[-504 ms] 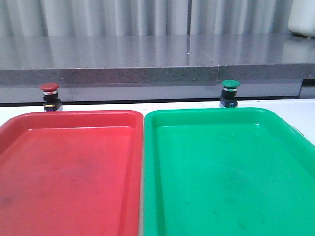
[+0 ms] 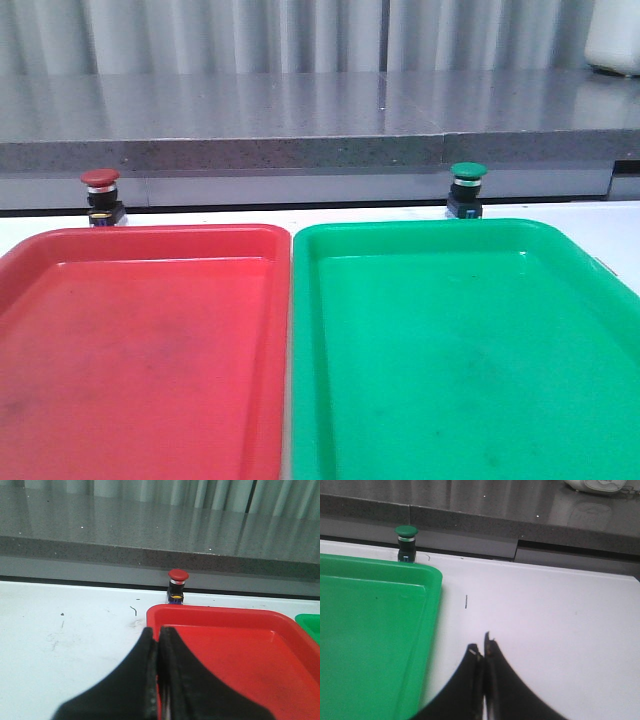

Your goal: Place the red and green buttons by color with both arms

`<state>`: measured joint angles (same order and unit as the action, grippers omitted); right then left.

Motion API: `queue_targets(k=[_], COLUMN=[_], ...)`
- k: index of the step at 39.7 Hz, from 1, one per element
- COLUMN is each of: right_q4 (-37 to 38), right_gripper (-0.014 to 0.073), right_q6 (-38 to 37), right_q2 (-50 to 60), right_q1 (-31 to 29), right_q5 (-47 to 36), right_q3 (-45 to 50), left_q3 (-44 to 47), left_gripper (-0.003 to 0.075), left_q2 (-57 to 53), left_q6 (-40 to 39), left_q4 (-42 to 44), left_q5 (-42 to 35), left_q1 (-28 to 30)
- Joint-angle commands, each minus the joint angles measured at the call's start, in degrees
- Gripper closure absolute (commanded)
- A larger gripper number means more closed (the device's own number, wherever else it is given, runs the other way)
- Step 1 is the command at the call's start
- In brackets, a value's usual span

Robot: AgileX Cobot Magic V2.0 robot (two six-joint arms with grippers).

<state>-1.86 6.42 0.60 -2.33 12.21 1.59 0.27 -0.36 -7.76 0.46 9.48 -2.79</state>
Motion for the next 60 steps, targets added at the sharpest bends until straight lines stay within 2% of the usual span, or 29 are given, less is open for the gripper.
queue_targets(k=[1, 20, 28, 34, 36, 42, 49, 54, 60], right_q4=[-0.13, -0.13, -0.13, -0.13, -0.13, -0.19, -2.14, -2.36, -2.36], right_gripper=[0.0661, 0.0661, 0.0661, 0.0661, 0.0661, 0.0661, 0.0661, 0.0661, 0.0661], right_q6=[0.23, 0.23, 0.23, 0.23, 0.23, 0.16, 0.17, 0.17, 0.17], right_q2=[0.84, 0.84, 0.84, 0.79, 0.52, -4.69, -17.78, -23.31, -24.79], right_q1=[-0.31, -0.31, -0.31, -0.31, -0.31, -0.31, -0.31, -0.31, -0.31], right_q5=[-4.54, -6.07, -11.64, -10.04, -8.42, -0.98, 3.1, 5.7, 6.11], right_q3=[-0.34, -0.39, -0.97, -7.15, -10.33, -22.44, -33.11, -36.53, -36.61], left_q3=[1.37, 1.37, 1.37, 0.03, -3.01, -15.85, -25.92, -29.38, -29.59], left_gripper=[0.074, 0.074, 0.074, 0.0739, 0.0739, 0.0739, 0.0739, 0.074, 0.074], left_q2=[-0.87, -0.87, -0.87, -0.87, -0.62, 3.89, 17.05, 22.99, 24.14], left_q6=[-0.52, -0.26, -0.26, -0.26, -0.26, -0.26, -0.26, -0.26, -0.26], left_q4=[-0.46, 0.95, 0.95, 0.59, 0.59, 1.05, 2.1, 2.1, 2.1], left_q5=[-4.69, -6.47, -16.34, -24.01, -22.31, -9.48, -1.71, 1.19, 0.01], left_q1=[0.04, 0.04, 0.04, 0.15, 0.15, 0.15, 0.15, 0.15, 0.15])
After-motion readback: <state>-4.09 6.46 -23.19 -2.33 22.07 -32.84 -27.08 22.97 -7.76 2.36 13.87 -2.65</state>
